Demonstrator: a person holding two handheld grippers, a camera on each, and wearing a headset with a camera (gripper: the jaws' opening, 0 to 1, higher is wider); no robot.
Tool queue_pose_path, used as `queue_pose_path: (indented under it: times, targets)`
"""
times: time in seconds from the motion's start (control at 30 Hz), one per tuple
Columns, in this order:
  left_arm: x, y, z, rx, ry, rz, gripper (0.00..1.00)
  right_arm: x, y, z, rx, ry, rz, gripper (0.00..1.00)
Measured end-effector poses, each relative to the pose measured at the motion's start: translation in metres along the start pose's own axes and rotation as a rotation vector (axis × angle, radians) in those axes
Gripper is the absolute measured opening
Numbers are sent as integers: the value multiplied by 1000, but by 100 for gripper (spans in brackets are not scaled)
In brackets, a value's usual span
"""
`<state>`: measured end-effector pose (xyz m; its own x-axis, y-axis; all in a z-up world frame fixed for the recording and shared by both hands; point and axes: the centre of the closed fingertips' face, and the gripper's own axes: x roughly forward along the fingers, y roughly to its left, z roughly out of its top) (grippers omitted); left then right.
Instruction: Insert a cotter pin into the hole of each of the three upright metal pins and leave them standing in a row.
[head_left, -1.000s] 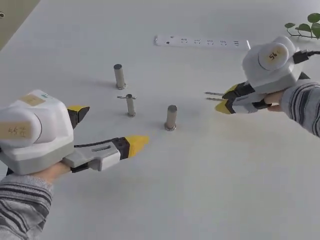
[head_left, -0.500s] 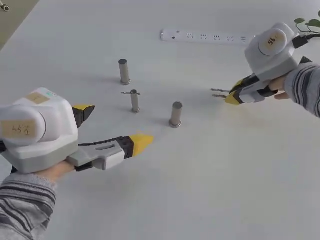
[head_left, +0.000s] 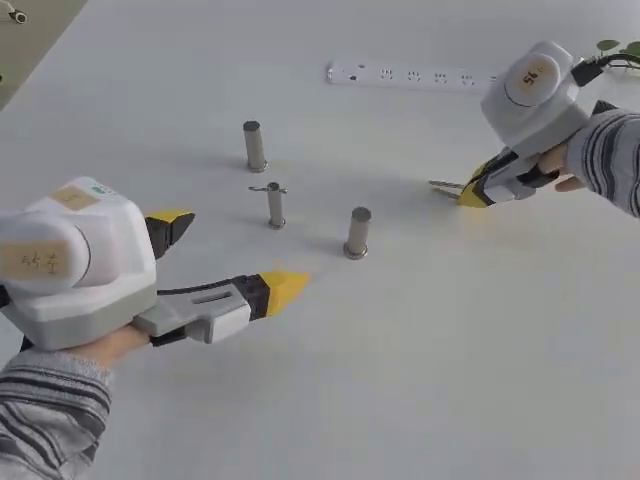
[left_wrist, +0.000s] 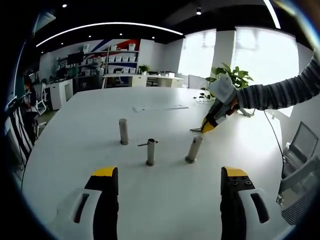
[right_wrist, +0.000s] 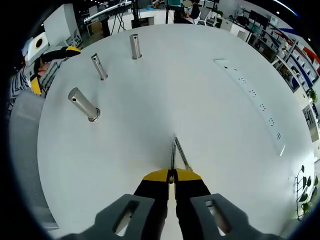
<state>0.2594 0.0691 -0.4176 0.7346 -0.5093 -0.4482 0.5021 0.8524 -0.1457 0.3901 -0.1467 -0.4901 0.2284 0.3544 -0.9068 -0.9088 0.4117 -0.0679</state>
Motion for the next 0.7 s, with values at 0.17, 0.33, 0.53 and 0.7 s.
queue_pose_path:
  times: [0.17, 0.33, 0.53, 0.7]
  targets:
    - [0, -3, 0, 2, 1, -14, 78, 0, 1, -1, -74, 14, -3, 0]
    - [-1, -5, 0, 7, 7, -20, 77, 1, -3, -2, -74, 7, -9, 0]
    - [-2, -9, 6, -3, -4, -41, 72, 0, -6, 0, -98, -27, -32, 0]
    - [-1, -17, 12, 29, -5, -69, 70, -8, 6, 13, -108, -104, -28, 0]
